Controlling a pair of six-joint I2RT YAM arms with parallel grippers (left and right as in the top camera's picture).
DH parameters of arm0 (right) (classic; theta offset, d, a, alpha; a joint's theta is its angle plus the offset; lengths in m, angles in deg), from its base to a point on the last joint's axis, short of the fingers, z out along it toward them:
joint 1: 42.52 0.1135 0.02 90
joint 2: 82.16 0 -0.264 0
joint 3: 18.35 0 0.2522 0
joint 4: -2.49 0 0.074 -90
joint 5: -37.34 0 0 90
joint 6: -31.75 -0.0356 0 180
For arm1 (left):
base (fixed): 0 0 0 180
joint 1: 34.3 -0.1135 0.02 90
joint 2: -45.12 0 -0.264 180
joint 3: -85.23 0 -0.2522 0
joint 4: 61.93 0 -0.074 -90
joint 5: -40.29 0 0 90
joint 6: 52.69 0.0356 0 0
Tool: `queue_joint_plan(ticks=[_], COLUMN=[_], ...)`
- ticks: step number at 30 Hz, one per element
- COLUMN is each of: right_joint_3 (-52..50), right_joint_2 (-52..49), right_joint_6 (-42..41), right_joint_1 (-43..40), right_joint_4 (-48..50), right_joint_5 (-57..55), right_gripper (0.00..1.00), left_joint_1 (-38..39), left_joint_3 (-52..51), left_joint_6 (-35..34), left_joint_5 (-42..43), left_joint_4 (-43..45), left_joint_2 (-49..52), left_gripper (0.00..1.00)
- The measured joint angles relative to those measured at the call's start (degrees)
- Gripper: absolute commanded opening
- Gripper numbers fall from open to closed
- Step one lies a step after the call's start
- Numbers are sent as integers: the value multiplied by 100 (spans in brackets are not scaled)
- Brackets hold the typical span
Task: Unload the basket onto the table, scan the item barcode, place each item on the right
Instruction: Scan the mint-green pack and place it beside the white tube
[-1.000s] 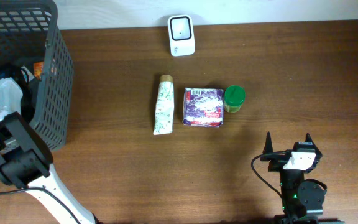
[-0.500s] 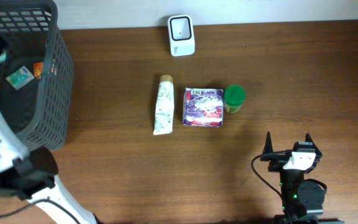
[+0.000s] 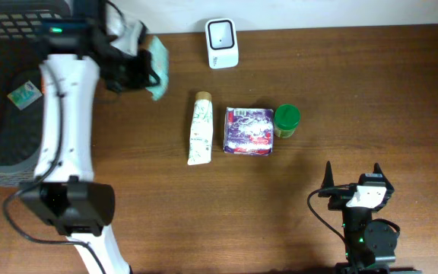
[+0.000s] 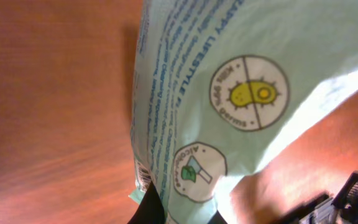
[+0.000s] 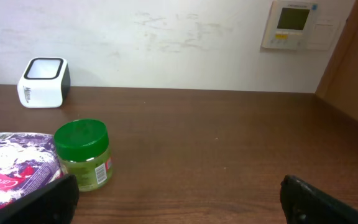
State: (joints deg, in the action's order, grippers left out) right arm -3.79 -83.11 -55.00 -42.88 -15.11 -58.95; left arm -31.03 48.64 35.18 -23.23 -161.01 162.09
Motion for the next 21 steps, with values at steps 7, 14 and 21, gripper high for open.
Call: queue_joint_plan(ticks=[7, 14, 21], right_joint_3=[0, 0, 0], right_joint_2=[4, 2, 4], right_joint_6=[-7, -2, -2], right_joint_1=[0, 0, 0], right_joint_4=[0, 0, 0], right_joint_5=[17, 20, 17], right_gripper=[98, 98, 98], left_joint_1=[317, 595, 1296], left_joint_3=[-2730, -4225, -4581], left_joint_6=[-662, -1650, -2004], left_joint_5=[-503, -791, -101], left_joint_4=[2120, 3386, 4076], left_joint_2=[70, 70, 68], left_gripper=[0, 2, 14])
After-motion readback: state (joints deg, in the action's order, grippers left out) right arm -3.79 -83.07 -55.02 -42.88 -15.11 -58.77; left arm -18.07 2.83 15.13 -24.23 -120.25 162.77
